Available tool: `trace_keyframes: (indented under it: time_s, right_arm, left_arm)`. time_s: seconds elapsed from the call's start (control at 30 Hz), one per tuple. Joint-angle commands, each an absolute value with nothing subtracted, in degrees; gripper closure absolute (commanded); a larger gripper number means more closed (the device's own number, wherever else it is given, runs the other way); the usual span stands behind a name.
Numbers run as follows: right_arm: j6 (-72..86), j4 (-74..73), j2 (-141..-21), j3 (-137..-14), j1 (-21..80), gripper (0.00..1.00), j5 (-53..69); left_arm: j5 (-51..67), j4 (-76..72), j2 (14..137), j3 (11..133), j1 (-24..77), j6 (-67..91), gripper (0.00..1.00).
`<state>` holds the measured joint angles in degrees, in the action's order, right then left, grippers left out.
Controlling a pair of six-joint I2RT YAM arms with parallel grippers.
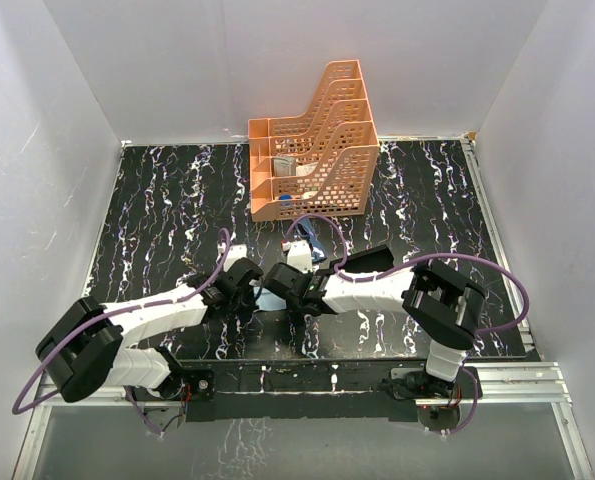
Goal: Organize the sunglasses
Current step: Pick up the glasses cleaning cloth from the center of the board.
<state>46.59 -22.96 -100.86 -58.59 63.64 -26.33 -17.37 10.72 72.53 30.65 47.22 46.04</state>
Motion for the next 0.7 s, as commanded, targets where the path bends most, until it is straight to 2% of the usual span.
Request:
trace_keyframes:
  time_s: [0.0,0.67]
  right_arm:
    - [46.0,-26.4,-100.6,-57.8,64.1,1.00,-25.7]
    - [43.1,-30.7,-93.0,-59.4,62.4,1.00,-33.5]
  left_arm:
    - [-17.3,16.2,73.5,34.1,47.6,44.4,1.00]
    - [-16.8,16.7,77.8,41.7,47.8,43.9,1.00]
